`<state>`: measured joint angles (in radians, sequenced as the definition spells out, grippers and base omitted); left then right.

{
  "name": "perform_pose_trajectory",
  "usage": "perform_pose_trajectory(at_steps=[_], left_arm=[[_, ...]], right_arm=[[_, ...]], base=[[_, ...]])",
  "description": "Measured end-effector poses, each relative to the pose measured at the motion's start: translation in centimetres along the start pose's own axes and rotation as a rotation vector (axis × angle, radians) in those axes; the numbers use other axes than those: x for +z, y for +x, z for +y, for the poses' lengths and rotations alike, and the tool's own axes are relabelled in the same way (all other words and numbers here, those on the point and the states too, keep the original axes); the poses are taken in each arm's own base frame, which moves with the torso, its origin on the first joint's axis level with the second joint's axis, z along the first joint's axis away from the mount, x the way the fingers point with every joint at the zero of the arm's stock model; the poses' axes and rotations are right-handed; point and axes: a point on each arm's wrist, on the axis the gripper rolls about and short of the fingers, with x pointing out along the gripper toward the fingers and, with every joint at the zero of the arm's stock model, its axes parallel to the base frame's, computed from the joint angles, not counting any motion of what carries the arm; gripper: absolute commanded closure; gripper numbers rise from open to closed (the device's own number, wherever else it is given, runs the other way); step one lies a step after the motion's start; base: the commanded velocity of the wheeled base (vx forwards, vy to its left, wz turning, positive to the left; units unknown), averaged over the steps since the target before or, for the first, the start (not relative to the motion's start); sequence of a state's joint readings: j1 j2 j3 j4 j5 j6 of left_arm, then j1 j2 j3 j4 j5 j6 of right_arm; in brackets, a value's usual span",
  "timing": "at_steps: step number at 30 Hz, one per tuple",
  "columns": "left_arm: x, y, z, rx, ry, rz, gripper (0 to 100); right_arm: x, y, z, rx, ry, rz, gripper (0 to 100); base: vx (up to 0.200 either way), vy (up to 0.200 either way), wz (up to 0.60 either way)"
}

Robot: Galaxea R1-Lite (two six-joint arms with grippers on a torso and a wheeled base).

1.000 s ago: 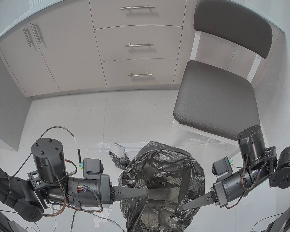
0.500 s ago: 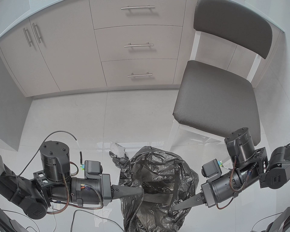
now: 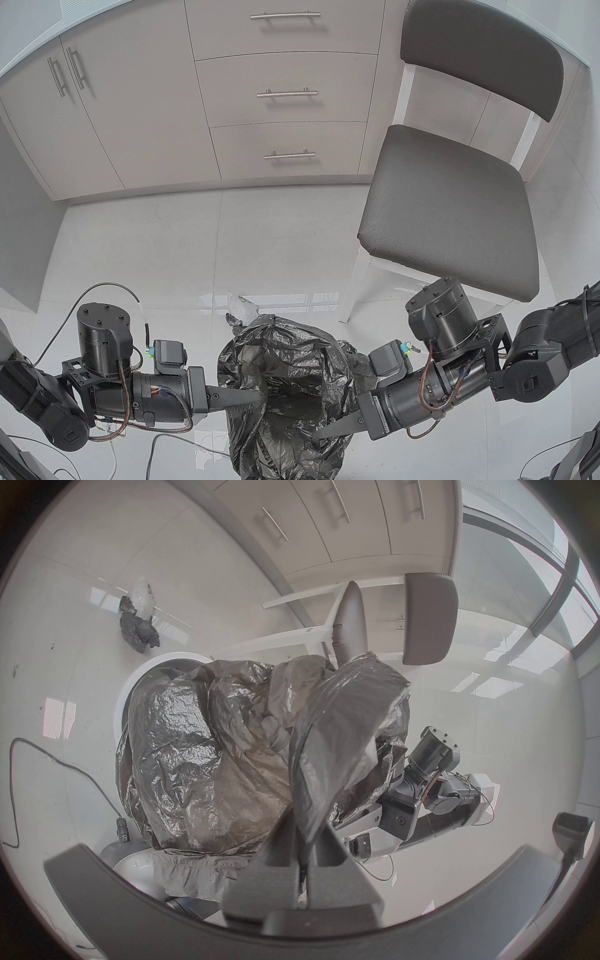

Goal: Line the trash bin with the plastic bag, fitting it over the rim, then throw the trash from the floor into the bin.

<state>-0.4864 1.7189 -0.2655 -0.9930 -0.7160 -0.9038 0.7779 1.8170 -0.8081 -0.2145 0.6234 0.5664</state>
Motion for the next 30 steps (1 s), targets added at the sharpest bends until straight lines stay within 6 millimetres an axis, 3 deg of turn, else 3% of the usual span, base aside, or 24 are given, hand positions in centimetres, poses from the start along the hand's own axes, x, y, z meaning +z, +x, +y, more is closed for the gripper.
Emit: perform_pose_trajectory(at_steps=[16,30], left_arm=[[0.1,-0.5,0.7,0.025,-0.023,-0.022,100],[1.1,0.3,1.0,0.03,-0.024,-0.031,100]], right_arm=[[1.2,2.9,-1.4,-0.081,0.007,-0.002,100],[2.2,3.7,-2.9,-0.15,0.015,-0.062,100]], base=[[0.0,0.0,0.0],[0.0,0.0,0.0]])
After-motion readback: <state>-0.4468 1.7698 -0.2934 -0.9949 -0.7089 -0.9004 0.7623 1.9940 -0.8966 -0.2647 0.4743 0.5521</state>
